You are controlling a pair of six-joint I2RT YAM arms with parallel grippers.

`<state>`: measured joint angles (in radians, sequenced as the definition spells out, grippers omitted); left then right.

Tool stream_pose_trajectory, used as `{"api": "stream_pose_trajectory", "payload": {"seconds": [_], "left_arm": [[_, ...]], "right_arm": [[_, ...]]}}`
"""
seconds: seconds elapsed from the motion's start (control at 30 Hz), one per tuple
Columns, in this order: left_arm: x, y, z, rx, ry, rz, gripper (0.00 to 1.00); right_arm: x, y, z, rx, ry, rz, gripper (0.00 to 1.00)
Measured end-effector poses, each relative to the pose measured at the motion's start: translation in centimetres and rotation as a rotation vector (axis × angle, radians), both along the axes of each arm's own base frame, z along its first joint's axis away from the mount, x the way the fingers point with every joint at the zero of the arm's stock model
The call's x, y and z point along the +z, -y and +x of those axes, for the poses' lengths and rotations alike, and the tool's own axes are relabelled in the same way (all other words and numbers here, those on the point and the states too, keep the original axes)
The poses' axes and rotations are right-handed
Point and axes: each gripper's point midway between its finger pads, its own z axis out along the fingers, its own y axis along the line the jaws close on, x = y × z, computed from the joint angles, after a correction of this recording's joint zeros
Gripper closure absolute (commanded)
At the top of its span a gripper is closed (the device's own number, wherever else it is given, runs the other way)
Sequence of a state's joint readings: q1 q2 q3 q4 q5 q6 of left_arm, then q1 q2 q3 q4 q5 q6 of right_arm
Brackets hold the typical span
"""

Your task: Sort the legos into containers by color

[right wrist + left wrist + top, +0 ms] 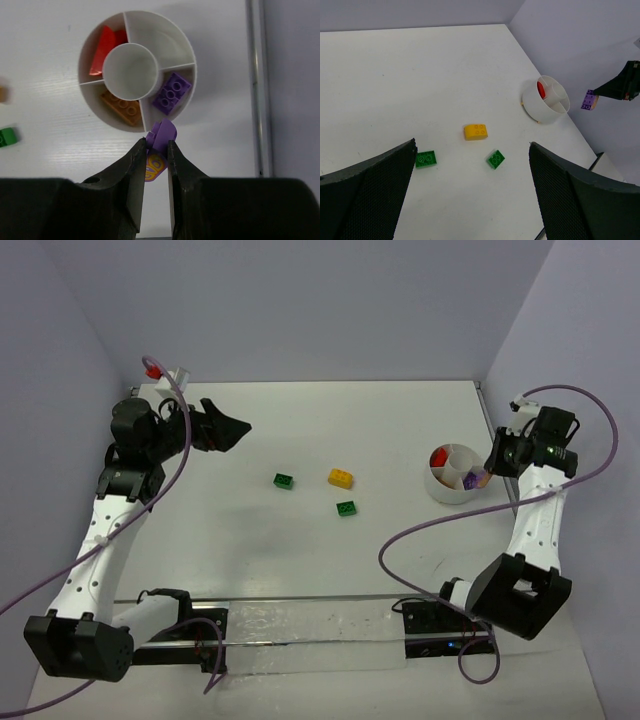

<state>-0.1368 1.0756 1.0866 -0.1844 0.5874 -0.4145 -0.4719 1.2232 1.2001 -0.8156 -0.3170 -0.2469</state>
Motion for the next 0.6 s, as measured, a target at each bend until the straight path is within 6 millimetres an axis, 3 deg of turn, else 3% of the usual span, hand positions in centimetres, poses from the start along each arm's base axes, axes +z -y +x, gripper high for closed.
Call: {"api": "stream_pose_trajectory", "payload": {"seconds": [0.13, 0.6], "left_arm": [[0.0, 0.1, 0.1, 0.003, 0.005, 0.001, 0.01], [-0.1, -0.2, 0.5, 0.026, 0.012, 0.014, 0.01]], "right_arm": [[-1.3, 1.9, 0.3, -0.024, -0.045, -0.029, 1.00], [-3.9, 4.1, 3.8, -0.075, -0.083, 0.000, 1.00]]}}
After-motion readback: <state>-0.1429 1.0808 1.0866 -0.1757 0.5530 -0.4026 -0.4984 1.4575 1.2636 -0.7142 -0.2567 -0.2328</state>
